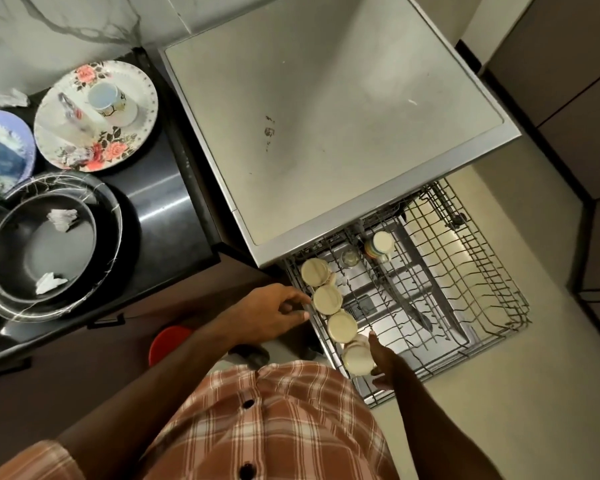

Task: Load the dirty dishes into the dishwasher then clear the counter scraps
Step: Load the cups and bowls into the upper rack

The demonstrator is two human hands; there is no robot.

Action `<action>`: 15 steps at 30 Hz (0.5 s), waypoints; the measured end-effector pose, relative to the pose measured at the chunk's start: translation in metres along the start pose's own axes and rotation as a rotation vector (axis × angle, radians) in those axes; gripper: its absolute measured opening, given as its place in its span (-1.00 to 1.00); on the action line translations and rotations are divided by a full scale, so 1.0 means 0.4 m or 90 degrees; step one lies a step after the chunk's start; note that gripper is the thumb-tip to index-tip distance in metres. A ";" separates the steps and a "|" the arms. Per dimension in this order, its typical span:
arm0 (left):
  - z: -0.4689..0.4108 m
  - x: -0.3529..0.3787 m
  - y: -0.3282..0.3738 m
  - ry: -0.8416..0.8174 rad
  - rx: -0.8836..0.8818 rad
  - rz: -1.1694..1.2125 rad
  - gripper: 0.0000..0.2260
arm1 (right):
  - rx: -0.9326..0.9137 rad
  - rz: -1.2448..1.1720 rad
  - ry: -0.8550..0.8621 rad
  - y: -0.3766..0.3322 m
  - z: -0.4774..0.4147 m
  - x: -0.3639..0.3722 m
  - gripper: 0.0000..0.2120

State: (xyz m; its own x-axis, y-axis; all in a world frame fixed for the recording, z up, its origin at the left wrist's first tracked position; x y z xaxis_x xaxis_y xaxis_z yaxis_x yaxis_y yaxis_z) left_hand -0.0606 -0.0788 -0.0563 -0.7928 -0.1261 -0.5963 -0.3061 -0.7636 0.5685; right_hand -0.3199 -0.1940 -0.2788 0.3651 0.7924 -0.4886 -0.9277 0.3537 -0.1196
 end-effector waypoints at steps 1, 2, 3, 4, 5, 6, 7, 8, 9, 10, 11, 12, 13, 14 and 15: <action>0.000 0.002 0.002 -0.001 0.003 0.003 -0.66 | 0.000 0.014 0.003 0.001 0.002 -0.013 -0.27; 0.000 0.004 0.006 -0.001 0.006 0.009 -0.65 | -0.015 0.017 0.013 0.003 -0.013 -0.020 -0.27; 0.000 0.006 0.007 0.001 0.008 0.012 -0.65 | -0.028 0.041 0.030 0.004 -0.024 -0.024 -0.27; 0.003 0.005 0.010 0.004 0.012 0.017 -0.65 | -0.049 0.068 0.046 0.000 -0.030 -0.033 -0.28; 0.005 0.004 0.014 0.006 0.014 0.021 -0.65 | -0.068 0.096 0.062 -0.013 -0.025 -0.048 -0.27; 0.004 0.006 0.017 0.005 0.014 0.026 -0.65 | -0.089 0.102 0.072 -0.031 -0.020 -0.056 -0.27; 0.004 0.003 0.020 0.008 0.015 0.031 -0.65 | -0.107 0.106 0.076 -0.054 -0.003 -0.063 -0.29; 0.009 -0.008 0.025 0.016 0.019 0.037 -0.66 | -0.127 0.101 0.073 -0.084 0.020 -0.068 -0.31; 0.014 -0.024 0.031 0.028 0.026 0.043 -0.67 | -0.148 0.087 0.064 -0.121 0.050 -0.070 -0.34; 0.020 -0.044 0.030 0.046 0.032 0.051 -0.69 | -0.171 0.060 0.046 -0.165 0.085 -0.067 -0.38; 0.026 -0.066 0.027 0.065 0.035 0.062 -0.71 | -0.199 0.026 0.016 -0.212 0.130 -0.060 -0.42; 0.033 -0.090 0.022 0.086 0.035 0.074 -0.72 | -0.231 -0.014 -0.016 -0.262 0.179 -0.054 -0.46; 0.038 -0.111 0.015 0.104 0.032 0.085 -0.73 | -0.266 -0.051 -0.049 -0.311 0.234 -0.051 -0.50; 0.047 -0.134 0.005 0.126 0.028 0.100 -0.73 | -0.310 -0.077 -0.078 -0.360 0.290 -0.044 -0.53; 0.059 -0.165 -0.010 0.154 0.025 0.117 -0.74 | -0.358 -0.087 -0.106 -0.412 0.352 -0.033 -0.55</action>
State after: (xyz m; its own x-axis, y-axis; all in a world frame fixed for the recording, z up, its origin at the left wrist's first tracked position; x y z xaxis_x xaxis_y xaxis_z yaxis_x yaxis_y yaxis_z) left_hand -0.0196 -0.0523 -0.0060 -0.6899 -0.4106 -0.5962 -0.1927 -0.6897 0.6980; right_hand -0.1610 -0.1926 -0.1310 0.4487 0.8417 -0.3004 -0.7544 0.1766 -0.6322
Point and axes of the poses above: each hand's wrist, its own z-axis away from the middle knuckle, its own x-axis out of the palm, y = z × x, the point moved 10 cm from there along -z, towards the middle knuckle, and after that the axes turned 15 degrees about y, right-handed, at the moved point
